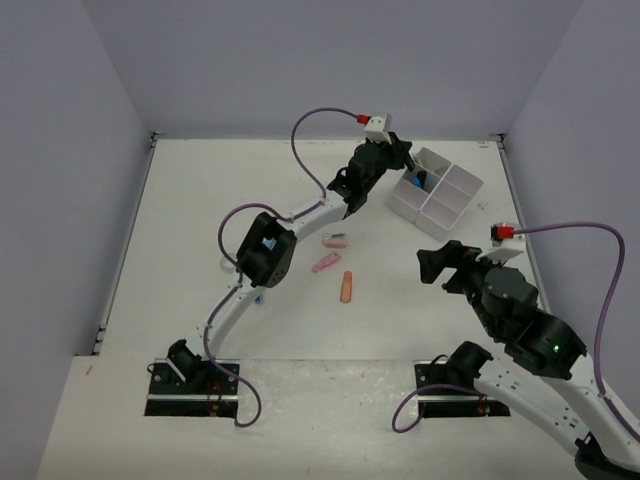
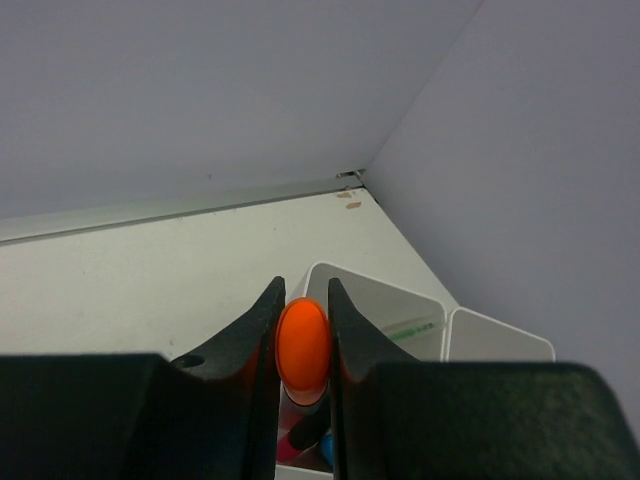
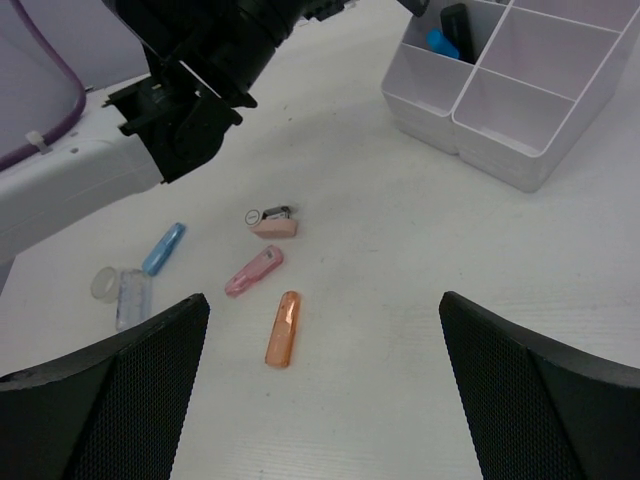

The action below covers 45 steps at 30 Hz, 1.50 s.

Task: Sort the stationery into containers
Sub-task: Place the pen in the storage box, then pick up the stationery from the center of the board.

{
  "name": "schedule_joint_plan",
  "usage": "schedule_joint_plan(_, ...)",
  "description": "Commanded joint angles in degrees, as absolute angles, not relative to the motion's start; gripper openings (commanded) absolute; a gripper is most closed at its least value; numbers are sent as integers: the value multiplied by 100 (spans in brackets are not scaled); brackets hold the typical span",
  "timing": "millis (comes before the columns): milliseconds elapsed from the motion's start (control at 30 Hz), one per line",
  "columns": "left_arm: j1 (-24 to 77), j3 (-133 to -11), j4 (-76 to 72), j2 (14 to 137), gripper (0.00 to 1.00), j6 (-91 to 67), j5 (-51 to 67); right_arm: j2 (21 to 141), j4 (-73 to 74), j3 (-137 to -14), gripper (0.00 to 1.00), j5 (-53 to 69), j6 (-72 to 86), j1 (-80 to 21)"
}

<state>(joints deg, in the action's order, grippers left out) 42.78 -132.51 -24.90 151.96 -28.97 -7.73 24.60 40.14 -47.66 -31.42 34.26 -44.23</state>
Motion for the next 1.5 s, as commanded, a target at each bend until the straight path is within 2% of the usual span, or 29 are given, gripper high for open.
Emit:
schedule_joint_plan(0, 4333, -13588, -2856, 15521, 0, -2953, -861, 2373, 4175, -5080, 99, -3050, 3384, -4403)
schedule_joint_plan(67, 4333, -13565, -2900, 15575, 0, -2972, -848, 2304, 4197, -5112, 99, -3009, 3361, -4408)
schedule_joint_plan(100, 4333, -13557, -2893, 15585, 4, -2972, -844, 2281, 4201, -5129, 99, -2992, 3353, -4410)
schedule_joint_plan(133, 4333, -13546, -2877, 15591, 12, -2956, -844, 2269, 4201, -5140, 99, -2981, 3342, -4404)
schedule_joint_plan(200, 4342, -13543, -2810, 15570, 43, -2898, -815, 2279, 4200, -5159, 99, -2979, 3322, -4403)
schedule_joint_plan(300, 4354, -13461, -2698, 15378, 65, -2806, -761, 2404, 4201, -5150, 99, -2983, 3301, -4403)
schedule_joint_plan(400, 4404, -13227, -2606, 15004, 76, -2671, -783, 2664, 4200, -5133, 99, -3006, 3333, -4403)
schedule_joint_plan(567, 4421, -12665, -1976, 13921, 87, -2707, -1158, 3276, 4114, -5073, 99, -2945, 3456, -4403)
schedule_joint_plan(667, 4403, -11882, -1017, 12411, 99, -2913, -2101, 4129, 3938, -5065, 99, -2556, 3520, -4379)
schedule_joint_plan(800, 4367, -10544, 635, 10749, 100, -3200, -3337, 5264, 3523, -5113, 94, -1993, 3617, -4359)
schedule_joint_plan(967, 4281, -8535, 1738, 8731, 100, -3816, -3977, 6908, 3249, -5486, 82, -1678, 3868, -4351)
schedule_joint_plan(1033, 4274, -7517, 2157, 7864, 100, -4231, -4012, 7535, 3058, -5613, 76, -1711, 4103, -4359)
schedule_joint_plan(1133, 4279, -6706, 2299, 6983, 100, -4464, -3705, 8257, 2997, -5805, 67, -1680, 4361, -4423)
schedule_joint_plan(1467, 4280, -5586, 2679, 6001, 100, -4206, -3125, 10040, 3218, -6446, 62, -1720, 5067, -5074)
